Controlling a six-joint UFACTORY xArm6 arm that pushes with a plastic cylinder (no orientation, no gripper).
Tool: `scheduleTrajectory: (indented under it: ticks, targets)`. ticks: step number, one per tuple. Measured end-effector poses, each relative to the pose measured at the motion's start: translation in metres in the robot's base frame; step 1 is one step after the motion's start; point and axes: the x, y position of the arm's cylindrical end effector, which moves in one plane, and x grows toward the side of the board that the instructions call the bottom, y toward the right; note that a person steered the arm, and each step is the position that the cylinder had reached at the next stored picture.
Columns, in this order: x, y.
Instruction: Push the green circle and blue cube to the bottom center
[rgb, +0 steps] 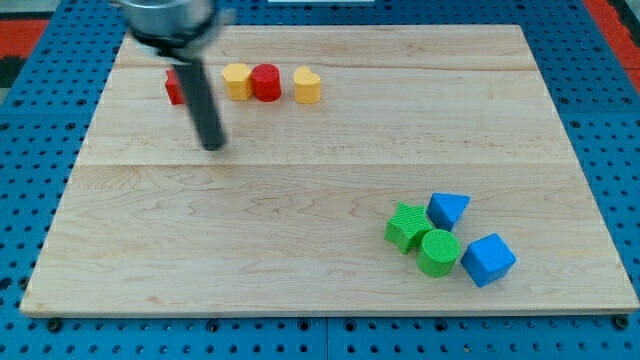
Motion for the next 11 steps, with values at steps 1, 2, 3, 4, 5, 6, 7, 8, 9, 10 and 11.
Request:
scheduleTrajectory:
  ticks: [1, 2, 3, 4, 5, 6, 7, 8, 9, 10, 11]
  targets:
    - [0.037, 0.098]
    - [0.037, 0.205]
    - [0.050, 0.326]
    - [0.130, 0.367]
    - [0.151, 0.357]
    - [0.153, 0.290]
    - [0.144, 0.235]
    - [0.144, 0.145]
    - [0.143, 0.120]
    - [0.144, 0.179]
    - [0.152, 0.171]
